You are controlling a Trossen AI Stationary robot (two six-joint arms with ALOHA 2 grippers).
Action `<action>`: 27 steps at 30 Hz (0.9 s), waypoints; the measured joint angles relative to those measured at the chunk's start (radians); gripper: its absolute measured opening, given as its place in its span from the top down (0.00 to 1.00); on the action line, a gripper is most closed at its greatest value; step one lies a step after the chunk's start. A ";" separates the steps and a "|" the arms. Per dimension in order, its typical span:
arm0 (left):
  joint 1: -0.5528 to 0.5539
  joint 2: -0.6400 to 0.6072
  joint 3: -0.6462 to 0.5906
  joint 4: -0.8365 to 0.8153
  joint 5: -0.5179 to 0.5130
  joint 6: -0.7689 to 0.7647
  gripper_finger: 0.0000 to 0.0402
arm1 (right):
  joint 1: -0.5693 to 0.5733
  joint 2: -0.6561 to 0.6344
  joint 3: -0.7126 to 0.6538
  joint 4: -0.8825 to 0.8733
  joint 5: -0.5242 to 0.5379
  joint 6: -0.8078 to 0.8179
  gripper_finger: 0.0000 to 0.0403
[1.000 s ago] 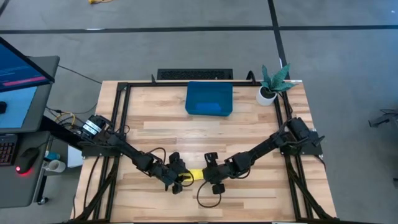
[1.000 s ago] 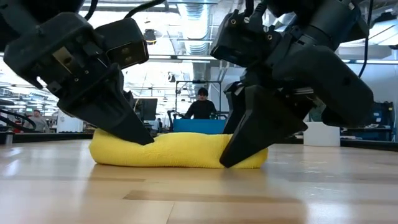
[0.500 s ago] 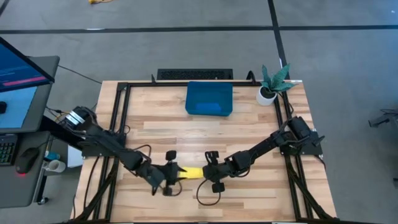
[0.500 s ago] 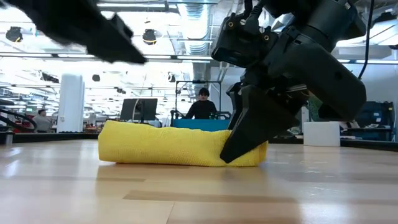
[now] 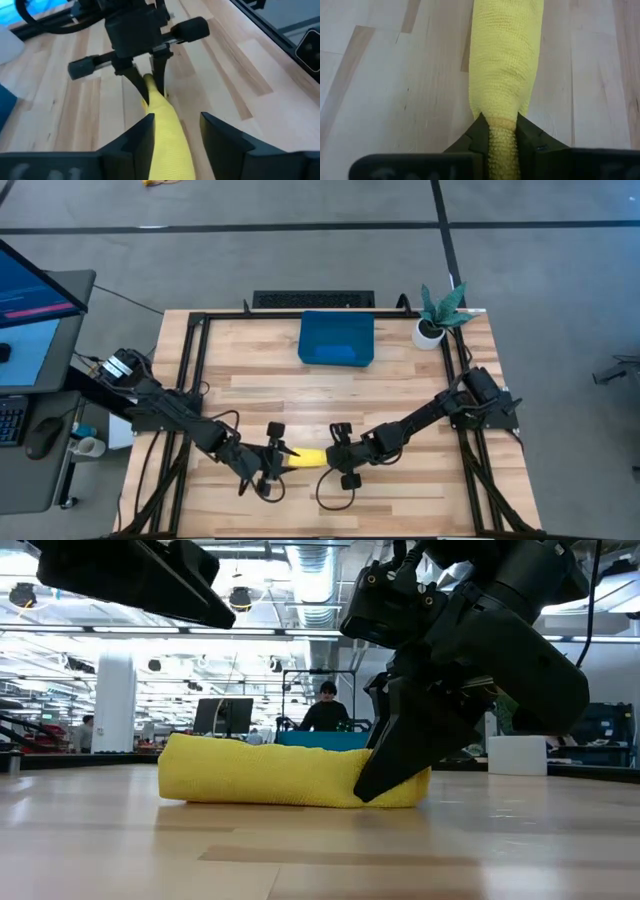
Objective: Roll microfiber towels into tight, uniform cylinder then place into a basket
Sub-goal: Put the yellow rolled microfiber cloth into the blue bin
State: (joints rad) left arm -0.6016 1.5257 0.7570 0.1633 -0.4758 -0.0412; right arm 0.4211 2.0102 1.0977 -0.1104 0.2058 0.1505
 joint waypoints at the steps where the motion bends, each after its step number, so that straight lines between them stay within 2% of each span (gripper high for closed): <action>1: 0.005 0.001 0.000 0.000 0.014 -0.002 0.61 | 0.000 0.000 0.000 0.000 0.000 0.000 0.83; 7: 0.053 0.102 0.002 0.058 0.137 -0.090 0.49 | -0.003 0.000 0.000 0.001 -0.003 0.000 0.83; 13: 0.092 0.216 0.001 0.058 0.150 -0.181 0.45 | -0.003 0.000 0.000 0.002 -0.003 0.000 0.83; 21: 0.118 0.245 0.003 0.011 0.176 -0.289 0.49 | -0.004 0.000 0.000 0.002 -0.003 0.000 0.83; 27: 0.125 0.245 0.005 -0.030 0.177 -0.283 0.64 | -0.005 0.000 0.000 0.003 0.002 -0.001 0.83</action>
State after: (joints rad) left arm -0.4770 1.7706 0.7621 0.1328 -0.2985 -0.3241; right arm 0.4164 2.0105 1.0973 -0.1072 0.2082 0.1498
